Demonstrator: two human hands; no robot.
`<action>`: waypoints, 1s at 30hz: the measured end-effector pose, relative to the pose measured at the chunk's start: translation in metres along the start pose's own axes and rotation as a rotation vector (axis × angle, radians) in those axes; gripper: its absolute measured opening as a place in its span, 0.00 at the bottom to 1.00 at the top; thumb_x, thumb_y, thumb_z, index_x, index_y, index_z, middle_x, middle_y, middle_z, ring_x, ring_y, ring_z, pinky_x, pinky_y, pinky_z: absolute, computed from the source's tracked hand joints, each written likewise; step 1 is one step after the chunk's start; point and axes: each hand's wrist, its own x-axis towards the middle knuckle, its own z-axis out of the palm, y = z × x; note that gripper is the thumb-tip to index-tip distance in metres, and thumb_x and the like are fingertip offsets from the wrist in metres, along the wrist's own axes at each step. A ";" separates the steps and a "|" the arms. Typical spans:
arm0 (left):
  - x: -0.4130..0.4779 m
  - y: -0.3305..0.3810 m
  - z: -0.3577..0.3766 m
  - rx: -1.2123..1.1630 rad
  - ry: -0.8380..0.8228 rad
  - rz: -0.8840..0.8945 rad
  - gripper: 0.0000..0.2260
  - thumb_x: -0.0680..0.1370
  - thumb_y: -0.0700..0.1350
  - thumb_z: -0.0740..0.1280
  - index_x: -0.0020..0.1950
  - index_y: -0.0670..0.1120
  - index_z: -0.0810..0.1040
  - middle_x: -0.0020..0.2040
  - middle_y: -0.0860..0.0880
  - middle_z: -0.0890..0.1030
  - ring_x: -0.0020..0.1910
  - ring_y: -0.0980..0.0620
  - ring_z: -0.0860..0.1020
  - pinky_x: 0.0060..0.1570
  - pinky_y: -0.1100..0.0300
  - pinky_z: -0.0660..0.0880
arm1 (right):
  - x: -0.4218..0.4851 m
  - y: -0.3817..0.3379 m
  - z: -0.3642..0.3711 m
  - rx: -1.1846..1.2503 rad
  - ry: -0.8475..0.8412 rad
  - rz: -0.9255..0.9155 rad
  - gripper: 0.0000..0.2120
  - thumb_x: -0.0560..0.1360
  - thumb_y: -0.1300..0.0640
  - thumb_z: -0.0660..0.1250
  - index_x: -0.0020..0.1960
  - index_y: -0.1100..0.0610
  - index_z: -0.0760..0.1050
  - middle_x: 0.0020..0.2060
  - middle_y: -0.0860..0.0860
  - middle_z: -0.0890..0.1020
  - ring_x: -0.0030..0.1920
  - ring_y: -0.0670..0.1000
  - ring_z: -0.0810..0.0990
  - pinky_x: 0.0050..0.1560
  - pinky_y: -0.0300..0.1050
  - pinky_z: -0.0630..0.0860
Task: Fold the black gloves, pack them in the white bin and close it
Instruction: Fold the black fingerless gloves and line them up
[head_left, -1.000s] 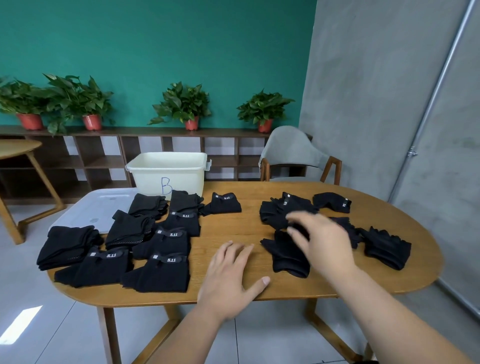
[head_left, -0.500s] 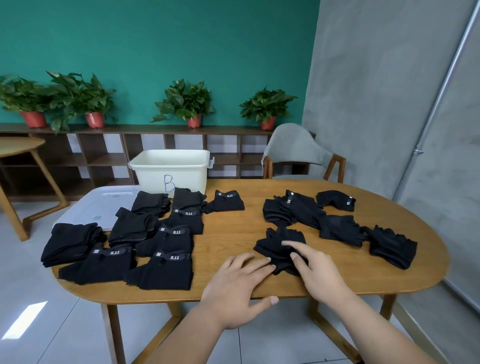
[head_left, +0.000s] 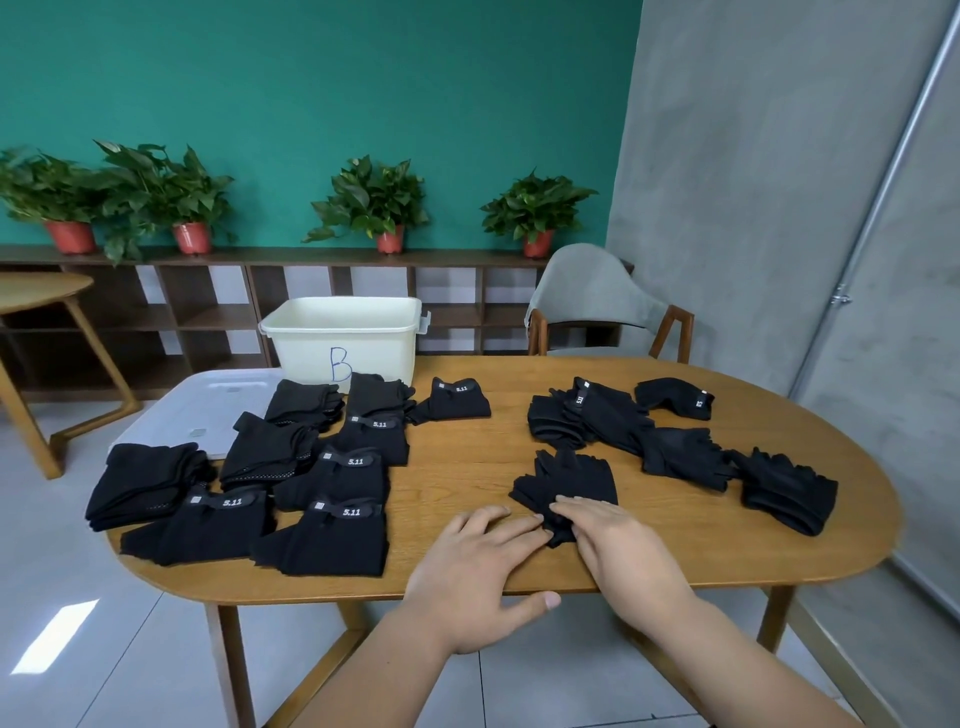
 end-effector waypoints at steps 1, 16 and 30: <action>0.000 0.000 0.000 -0.002 0.000 0.000 0.35 0.80 0.76 0.49 0.84 0.62 0.57 0.84 0.64 0.56 0.82 0.54 0.52 0.79 0.51 0.54 | 0.001 -0.001 -0.004 0.022 -0.010 0.012 0.22 0.83 0.63 0.65 0.74 0.47 0.76 0.72 0.43 0.77 0.73 0.45 0.74 0.73 0.34 0.63; 0.000 0.000 -0.001 -0.028 0.004 -0.011 0.35 0.80 0.76 0.50 0.84 0.62 0.59 0.83 0.65 0.58 0.82 0.55 0.53 0.78 0.50 0.55 | 0.051 0.002 -0.022 0.064 -0.410 0.149 0.25 0.88 0.46 0.53 0.84 0.44 0.57 0.83 0.42 0.59 0.83 0.45 0.54 0.81 0.45 0.54; 0.002 -0.002 0.000 -0.071 0.023 -0.018 0.34 0.80 0.75 0.52 0.83 0.61 0.62 0.82 0.64 0.61 0.81 0.56 0.53 0.78 0.50 0.55 | 0.078 -0.005 0.014 -0.124 -0.525 0.217 0.27 0.87 0.39 0.43 0.85 0.38 0.47 0.84 0.40 0.43 0.84 0.47 0.39 0.83 0.55 0.41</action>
